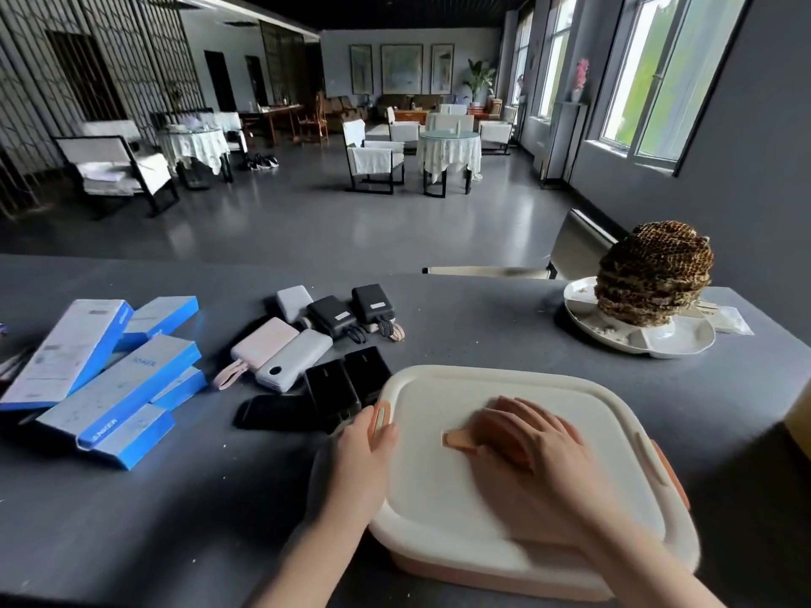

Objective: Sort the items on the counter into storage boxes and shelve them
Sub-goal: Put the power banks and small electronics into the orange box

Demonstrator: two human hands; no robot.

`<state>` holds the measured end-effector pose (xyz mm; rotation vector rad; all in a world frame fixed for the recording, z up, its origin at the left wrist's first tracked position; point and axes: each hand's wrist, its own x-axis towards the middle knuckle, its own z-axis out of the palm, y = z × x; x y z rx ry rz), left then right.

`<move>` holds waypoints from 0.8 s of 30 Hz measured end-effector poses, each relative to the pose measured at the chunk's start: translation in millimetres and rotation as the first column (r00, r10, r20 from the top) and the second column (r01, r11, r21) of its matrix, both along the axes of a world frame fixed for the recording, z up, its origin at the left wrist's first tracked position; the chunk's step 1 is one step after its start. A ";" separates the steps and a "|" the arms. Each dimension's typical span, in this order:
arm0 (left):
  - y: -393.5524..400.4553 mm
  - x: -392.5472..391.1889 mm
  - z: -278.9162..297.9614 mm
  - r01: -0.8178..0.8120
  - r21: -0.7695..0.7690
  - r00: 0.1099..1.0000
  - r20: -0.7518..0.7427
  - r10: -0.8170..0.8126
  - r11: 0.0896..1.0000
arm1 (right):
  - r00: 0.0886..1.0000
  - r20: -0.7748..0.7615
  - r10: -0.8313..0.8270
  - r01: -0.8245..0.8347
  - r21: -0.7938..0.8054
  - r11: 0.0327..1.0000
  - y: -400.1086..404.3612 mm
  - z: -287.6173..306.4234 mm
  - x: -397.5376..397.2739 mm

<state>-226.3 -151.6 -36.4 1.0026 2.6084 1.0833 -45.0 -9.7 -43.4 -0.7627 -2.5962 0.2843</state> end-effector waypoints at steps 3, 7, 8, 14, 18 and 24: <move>2.1 0.4 1.0 0.002 -0.087 0.992 -0.127 -0.013 0.996 | 1.000 -0.018 -0.004 0.004 -0.008 1.000 -1.8 -1.1 0.2; 6.3 1.4 0.2 0.005 -0.189 0.981 -0.187 -0.041 0.982 | 1.000 -0.022 -0.010 0.010 0.006 1.000 -0.2 -3.0 0.9; 6.3 -0.1 0.3 -0.004 -0.145 0.994 -0.105 -0.011 0.989 | 1.000 -0.021 -0.010 0.011 0.006 1.000 0.5 -3.5 0.9; 4.0 -10.7 -6.6 -0.118 0.040 0.957 0.271 0.102 0.992 | 0.999 -0.032 -0.007 0.006 -0.025 1.000 0.2 0.9 0.6; 0.2 -11.3 -11.9 -0.125 0.030 0.976 0.181 0.117 0.992 | 0.989 -0.077 0.125 -0.140 -0.251 0.958 12.4 12.6 9.1; 0.5 32.4 -16.8 0.106 -0.053 0.972 -0.204 -0.115 0.993 | 0.997 -0.016 0.078 -0.079 -0.245 0.966 16.9 22.6 24.4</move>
